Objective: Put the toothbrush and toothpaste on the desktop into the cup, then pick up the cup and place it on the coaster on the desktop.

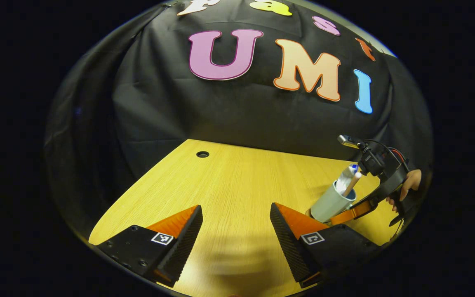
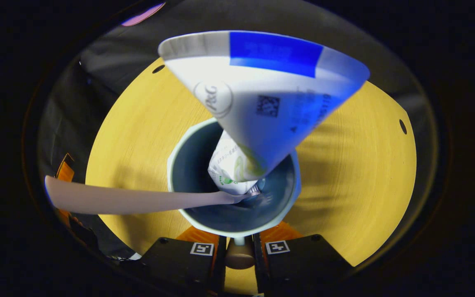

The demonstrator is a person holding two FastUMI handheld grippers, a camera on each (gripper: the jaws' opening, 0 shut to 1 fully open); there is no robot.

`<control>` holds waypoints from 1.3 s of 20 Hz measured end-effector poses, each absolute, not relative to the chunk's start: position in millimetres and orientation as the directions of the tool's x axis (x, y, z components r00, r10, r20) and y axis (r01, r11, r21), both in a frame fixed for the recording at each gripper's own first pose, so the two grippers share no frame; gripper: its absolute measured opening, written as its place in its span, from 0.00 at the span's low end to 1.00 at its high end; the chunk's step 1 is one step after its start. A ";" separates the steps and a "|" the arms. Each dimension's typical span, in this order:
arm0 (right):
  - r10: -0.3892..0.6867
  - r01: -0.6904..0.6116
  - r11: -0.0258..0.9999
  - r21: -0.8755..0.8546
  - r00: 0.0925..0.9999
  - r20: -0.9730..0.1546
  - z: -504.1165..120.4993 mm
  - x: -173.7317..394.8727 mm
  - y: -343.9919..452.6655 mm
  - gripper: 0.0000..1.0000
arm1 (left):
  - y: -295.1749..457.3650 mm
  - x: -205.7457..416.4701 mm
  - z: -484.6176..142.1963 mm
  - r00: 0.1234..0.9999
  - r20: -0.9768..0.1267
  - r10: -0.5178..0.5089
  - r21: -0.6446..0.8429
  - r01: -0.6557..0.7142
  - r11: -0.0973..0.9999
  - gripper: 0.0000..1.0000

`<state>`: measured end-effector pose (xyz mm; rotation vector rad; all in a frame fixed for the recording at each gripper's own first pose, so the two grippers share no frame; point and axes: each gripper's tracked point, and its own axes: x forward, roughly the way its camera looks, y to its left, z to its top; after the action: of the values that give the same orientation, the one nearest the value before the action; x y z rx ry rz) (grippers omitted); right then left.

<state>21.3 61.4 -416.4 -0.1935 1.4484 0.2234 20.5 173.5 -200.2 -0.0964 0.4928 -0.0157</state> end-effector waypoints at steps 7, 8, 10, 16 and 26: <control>0.067 -0.283 0.959 0.008 0.200 -0.977 -393.7 27.8 55.2 0.72 | 156.2 26.1 -190.8 0.886 -0.460 -0.057 -0.094 0.016 0.995 0.95; 0.088 -0.267 0.963 0.025 0.225 -0.970 -384.8 27.3 50.0 0.87 | 148.3 27.0 -188.0 0.888 -0.454 -0.068 -0.096 0.028 0.995 0.95; 0.122 -0.229 0.972 0.055 0.291 -0.949 -366.3 27.5 39.4 1.00 | 130.9 28.8 -179.4 0.892 -0.443 -0.091 -0.093 0.055 0.994 0.95; 0.142 -0.174 0.984 0.050 0.572 -0.808 -297.8 40.4 -14.8 0.99 | 68.7 36.5 -152.3 0.898 -0.406 -0.169 -0.106 0.138 0.985 0.95; 0.067 -0.064 0.998 0.020 0.905 -0.421 -162.1 38.1 -89.2 0.94 | -13.5 31.2 -94.7 0.932 -0.288 -0.218 -0.101 0.197 0.975 0.95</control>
<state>38.1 -89.2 -162.1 0.0057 0.4346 0.0679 31.2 -13.5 -94.7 -0.0711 0.3026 -0.2126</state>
